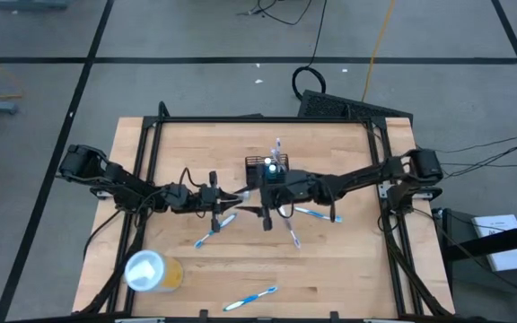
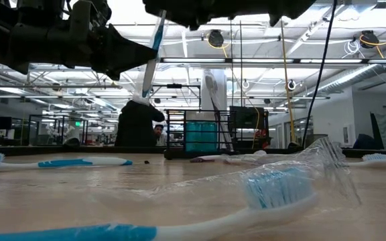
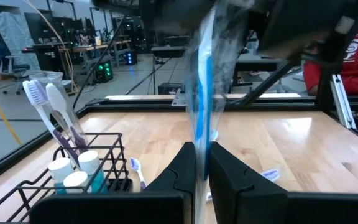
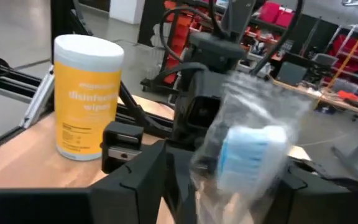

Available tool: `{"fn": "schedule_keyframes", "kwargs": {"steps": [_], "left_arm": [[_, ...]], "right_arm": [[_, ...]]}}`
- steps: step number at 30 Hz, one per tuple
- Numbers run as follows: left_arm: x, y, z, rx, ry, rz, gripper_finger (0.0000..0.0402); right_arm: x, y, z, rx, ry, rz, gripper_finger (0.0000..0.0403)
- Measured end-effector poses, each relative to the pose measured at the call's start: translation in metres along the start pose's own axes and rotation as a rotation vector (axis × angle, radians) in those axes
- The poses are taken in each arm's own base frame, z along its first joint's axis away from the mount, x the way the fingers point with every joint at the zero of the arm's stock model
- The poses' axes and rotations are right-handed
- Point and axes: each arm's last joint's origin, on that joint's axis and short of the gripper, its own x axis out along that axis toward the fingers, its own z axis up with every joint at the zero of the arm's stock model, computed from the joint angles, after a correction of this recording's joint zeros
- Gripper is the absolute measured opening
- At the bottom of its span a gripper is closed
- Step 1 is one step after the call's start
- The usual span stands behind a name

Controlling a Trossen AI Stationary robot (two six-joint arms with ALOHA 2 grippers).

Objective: Pick & Place toothbrushing station
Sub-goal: Put the blue toothbrush into the black organizer

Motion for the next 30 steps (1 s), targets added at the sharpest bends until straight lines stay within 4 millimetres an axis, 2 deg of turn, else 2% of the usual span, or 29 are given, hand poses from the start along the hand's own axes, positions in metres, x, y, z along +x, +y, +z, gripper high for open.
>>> {"fn": "schedule_keyframes", "kwargs": {"steps": [8, 14, 18, 23, 30], "left_arm": [[0.0, 0.0, 0.0, 0.0, 0.0, -0.004, 0.0019], [0.0, 0.0, 0.0, 0.0, 0.0, -0.005, 0.0019], [0.0, 0.0, 0.0, 0.001, 0.001, -0.005, 0.0019], [0.0, -0.001, -0.001, 0.004, 0.006, -0.014, 0.0019], [0.0, -0.001, 0.0, 0.004, -0.003, -0.029, 0.0019]], "right_arm": [[-0.013, -0.002, 0.013, -0.007, 0.043, 0.0, 0.0158], [-0.017, -0.002, 0.01, 0.001, 0.057, -0.018, 0.0134], [-0.017, -0.002, 0.01, 0.0, 0.062, -0.027, 0.0101], [-0.017, -0.002, 0.009, -0.018, 0.068, -0.035, 0.002], [-0.017, -0.003, 0.01, -0.06, 0.074, -0.088, 0.0011]]}}
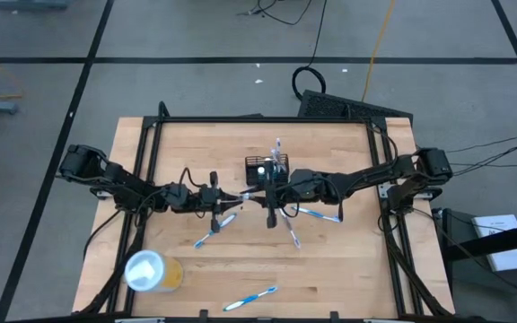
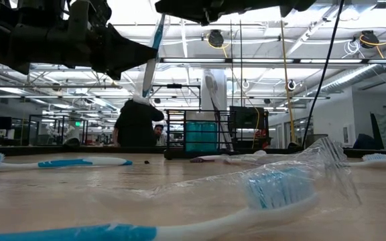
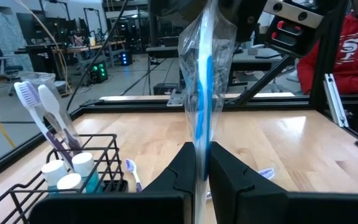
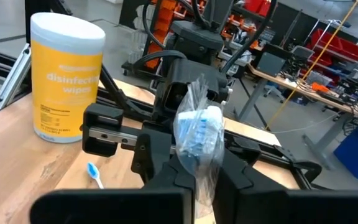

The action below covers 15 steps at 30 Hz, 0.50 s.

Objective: Pick & Place toothbrushing station
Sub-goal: Put the blue toothbrush into the black organizer

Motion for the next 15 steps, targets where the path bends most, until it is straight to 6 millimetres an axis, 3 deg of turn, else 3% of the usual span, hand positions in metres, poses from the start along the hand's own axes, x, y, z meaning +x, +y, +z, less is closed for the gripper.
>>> {"fn": "schedule_keyframes", "kwargs": {"steps": [7, 15], "left_arm": [[0.0, 0.0, 0.002, 0.012, -0.013, -0.003, 0.0022], [-0.002, 0.0, -0.002, 0.031, 0.048, -0.003, 0.0108]], "right_arm": [[-0.008, -0.006, 0.009, -0.017, -0.002, -0.03, 0.001], [-0.017, -0.01, 0.015, -0.025, 0.031, -0.075, 0.001]]}}
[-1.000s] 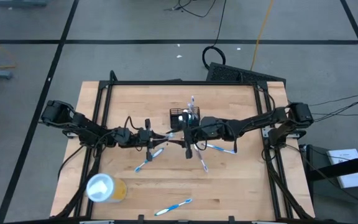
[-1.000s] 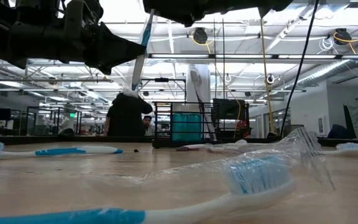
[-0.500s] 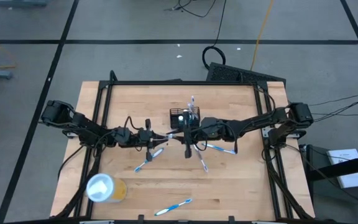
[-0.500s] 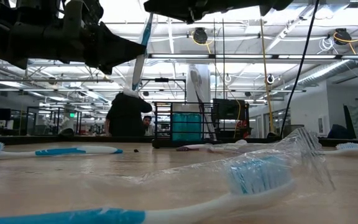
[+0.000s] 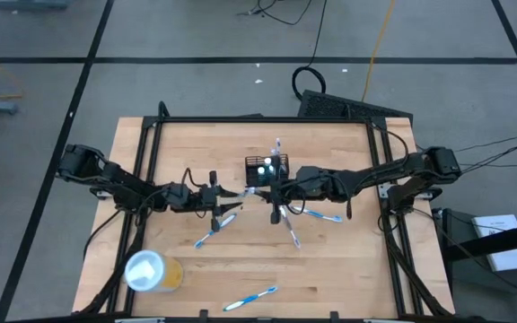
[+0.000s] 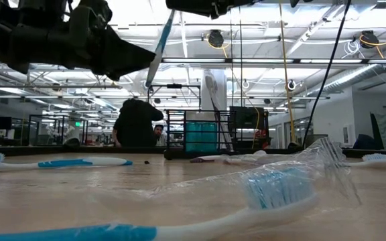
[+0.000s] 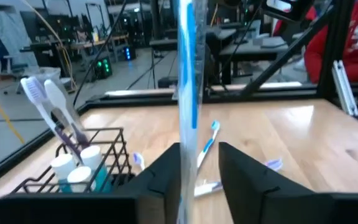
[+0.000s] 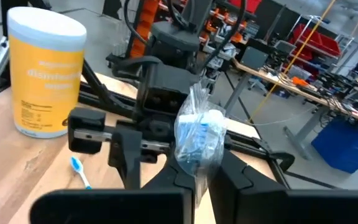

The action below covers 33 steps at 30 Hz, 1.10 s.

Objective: Pick & Place toothbrushing station
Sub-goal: Put the blue toothbrush into the black organizer

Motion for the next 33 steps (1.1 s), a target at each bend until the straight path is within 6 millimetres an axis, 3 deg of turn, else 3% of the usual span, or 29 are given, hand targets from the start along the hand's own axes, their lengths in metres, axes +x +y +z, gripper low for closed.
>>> {"fn": "schedule_keyframes", "kwargs": {"steps": [6, 17, 28, 33], "left_arm": [[-0.008, 0.003, 0.01, 0.035, 0.027, 0.012, 0.0136], [-0.039, 0.008, 0.033, 0.104, 0.095, -0.009, 0.0142], [-0.055, 0.004, 0.01, 0.116, 0.18, 0.0, 0.0143], [-0.055, 0.004, 0.009, 0.119, 0.18, 0.002, 0.0143]], "right_arm": [[0.0, -0.005, 0.0, 0.001, 0.0, -0.025, 0.001], [-0.008, -0.015, 0.002, -0.012, 0.05, -0.078, 0.001], [-0.012, -0.048, -0.004, 0.044, 0.112, -0.143, 0.001], [-0.011, -0.062, -0.011, 0.078, 0.109, -0.123, 0.001]]}}
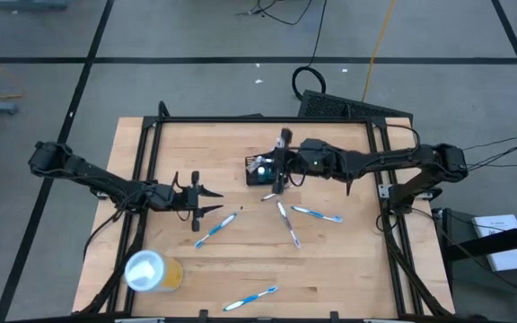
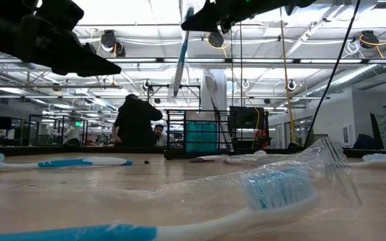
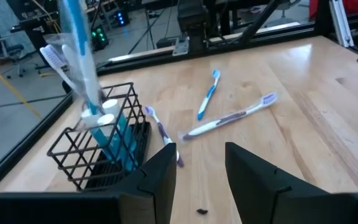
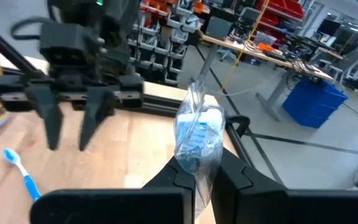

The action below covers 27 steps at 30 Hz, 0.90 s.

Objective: Pick & Place toothbrushing station
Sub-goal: Put the blue toothbrush into the black organizer

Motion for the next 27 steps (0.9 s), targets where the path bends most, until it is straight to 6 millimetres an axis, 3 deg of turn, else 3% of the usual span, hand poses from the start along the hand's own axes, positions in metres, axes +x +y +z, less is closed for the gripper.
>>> {"fn": "schedule_keyframes", "kwargs": {"steps": [13, 27], "left_arm": [[0.0, 0.001, 0.002, 0.009, -0.017, 0.023, 0.0143], [0.001, 0.007, 0.003, 0.004, -0.028, 0.071, 0.0143]], "right_arm": [[0.004, -0.038, -0.011, 0.056, 0.003, -0.015, 0.001], [0.028, -0.047, -0.041, 0.093, 0.066, 0.025, 0.001]]}}
